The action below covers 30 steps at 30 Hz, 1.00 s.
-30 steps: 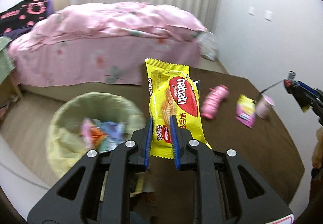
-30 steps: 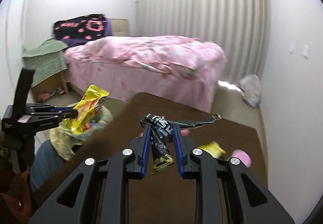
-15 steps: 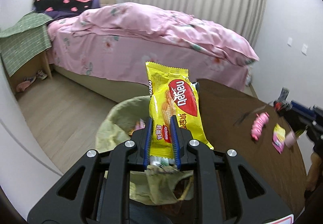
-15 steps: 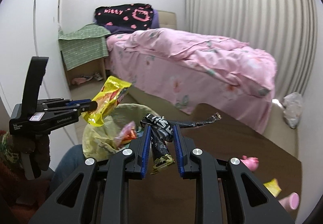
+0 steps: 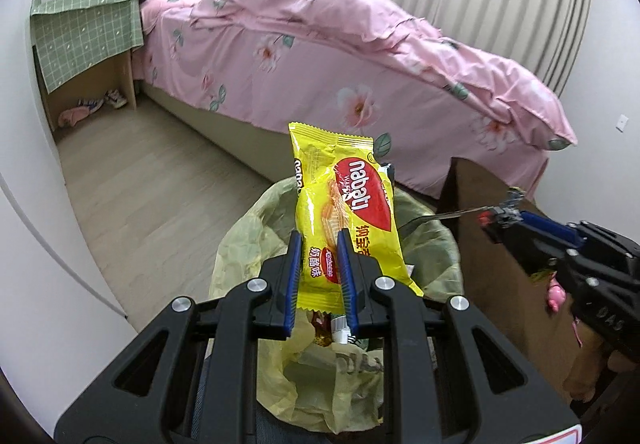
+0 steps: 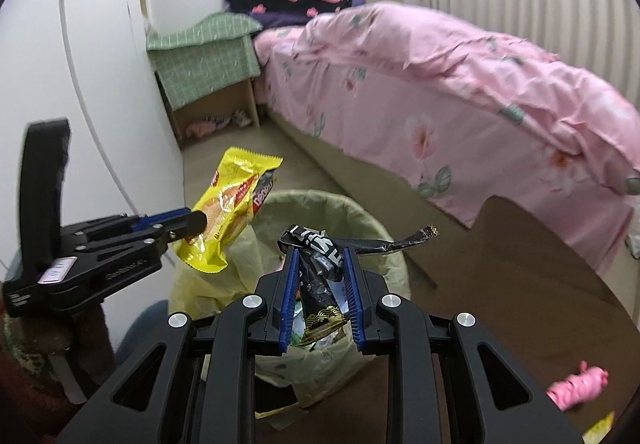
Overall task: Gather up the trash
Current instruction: 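Carry both items over the yellow trash bag and open both tools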
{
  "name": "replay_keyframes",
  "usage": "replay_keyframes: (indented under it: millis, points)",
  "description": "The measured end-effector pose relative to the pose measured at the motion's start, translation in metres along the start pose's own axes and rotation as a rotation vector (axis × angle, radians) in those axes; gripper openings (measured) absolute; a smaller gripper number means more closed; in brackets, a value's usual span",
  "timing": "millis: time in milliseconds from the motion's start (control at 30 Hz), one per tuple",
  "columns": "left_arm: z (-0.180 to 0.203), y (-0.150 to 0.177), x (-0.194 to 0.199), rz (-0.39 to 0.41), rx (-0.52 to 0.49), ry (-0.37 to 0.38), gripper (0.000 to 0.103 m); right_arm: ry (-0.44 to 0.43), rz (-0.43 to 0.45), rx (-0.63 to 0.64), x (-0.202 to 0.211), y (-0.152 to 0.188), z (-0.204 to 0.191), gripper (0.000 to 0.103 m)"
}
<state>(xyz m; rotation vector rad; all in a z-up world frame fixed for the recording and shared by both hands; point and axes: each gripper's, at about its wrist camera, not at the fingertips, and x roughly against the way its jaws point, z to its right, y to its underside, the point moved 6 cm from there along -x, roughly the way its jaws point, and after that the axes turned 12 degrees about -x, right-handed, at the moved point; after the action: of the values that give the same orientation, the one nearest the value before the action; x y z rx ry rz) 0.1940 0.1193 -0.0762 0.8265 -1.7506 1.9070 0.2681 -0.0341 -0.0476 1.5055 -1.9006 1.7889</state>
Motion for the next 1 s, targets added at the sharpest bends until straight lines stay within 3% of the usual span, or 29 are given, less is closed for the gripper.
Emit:
replay_keyframes:
  millis: [400, 833, 1000]
  points:
    - [-0.002, 0.025, -0.034, -0.11, 0.003, -0.024, 0.017, -0.047, -0.13, -0.073, -0.057, 0.006, 0.016, 0.023]
    - [0.0, 0.033, -0.042, -0.144, -0.017, -0.02, 0.018, -0.029, -0.142, -0.081, -0.069, 0.008, 0.02, 0.024]
    - [-0.004, 0.033, -0.039, -0.139, -0.002, -0.017, 0.018, -0.022, -0.136, -0.096, -0.069, 0.007, 0.022, 0.038]
